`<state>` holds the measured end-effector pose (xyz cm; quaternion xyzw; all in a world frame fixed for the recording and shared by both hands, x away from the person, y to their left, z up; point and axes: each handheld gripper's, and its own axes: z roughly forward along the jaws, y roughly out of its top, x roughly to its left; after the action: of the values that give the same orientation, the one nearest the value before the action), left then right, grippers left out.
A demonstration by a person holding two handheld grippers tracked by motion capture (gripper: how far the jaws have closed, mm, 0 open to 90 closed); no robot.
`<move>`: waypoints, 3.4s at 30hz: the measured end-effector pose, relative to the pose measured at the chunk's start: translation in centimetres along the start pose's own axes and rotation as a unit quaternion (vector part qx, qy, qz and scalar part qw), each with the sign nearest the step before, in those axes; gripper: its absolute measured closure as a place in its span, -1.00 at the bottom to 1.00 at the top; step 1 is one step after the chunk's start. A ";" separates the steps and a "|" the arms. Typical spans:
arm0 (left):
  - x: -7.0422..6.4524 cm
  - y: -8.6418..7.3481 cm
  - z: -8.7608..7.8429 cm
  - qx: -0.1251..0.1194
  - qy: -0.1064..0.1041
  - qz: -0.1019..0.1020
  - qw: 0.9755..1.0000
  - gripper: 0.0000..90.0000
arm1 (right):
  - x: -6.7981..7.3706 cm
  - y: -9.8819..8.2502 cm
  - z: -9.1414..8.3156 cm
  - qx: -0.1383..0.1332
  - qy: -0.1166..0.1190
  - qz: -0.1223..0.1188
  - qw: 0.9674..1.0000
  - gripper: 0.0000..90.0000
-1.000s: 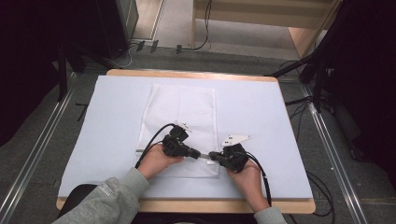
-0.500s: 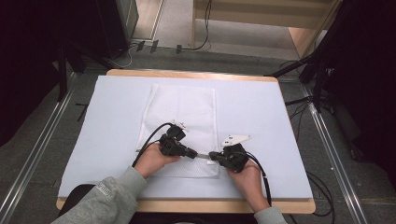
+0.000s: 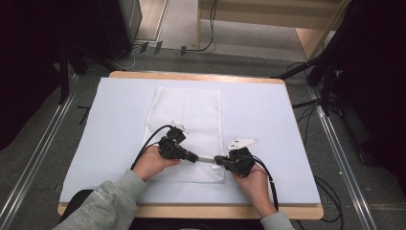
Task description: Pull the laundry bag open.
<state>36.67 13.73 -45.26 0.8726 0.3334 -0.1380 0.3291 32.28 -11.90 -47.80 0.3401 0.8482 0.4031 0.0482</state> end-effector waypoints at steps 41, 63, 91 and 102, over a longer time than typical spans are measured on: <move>1.6 -2.2 -3.8 -0.004 0.014 -0.012 1.000 0.96 | -0.1 -0.1 0.0 -0.002 0.001 0.001 1.000 1.00; 2.4 -3.4 -5.6 -0.006 0.035 -0.019 0.999 0.96 | -0.1 -0.1 0.0 -0.001 0.002 0.001 1.000 1.00; 3.6 -4.5 -6.8 -0.010 0.039 -0.044 0.998 0.96 | -0.2 0.1 0.0 0.003 0.007 -0.002 1.000 1.00; 4.0 -5.0 -7.3 -0.011 0.039 -0.051 0.998 0.96 | -0.2 0.1 0.0 0.005 0.009 -0.001 1.000 1.00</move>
<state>36.47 23.35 -44.08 0.8555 0.3919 -0.1167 0.3177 32.52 -11.96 -47.76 0.3364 0.8509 0.4016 0.0394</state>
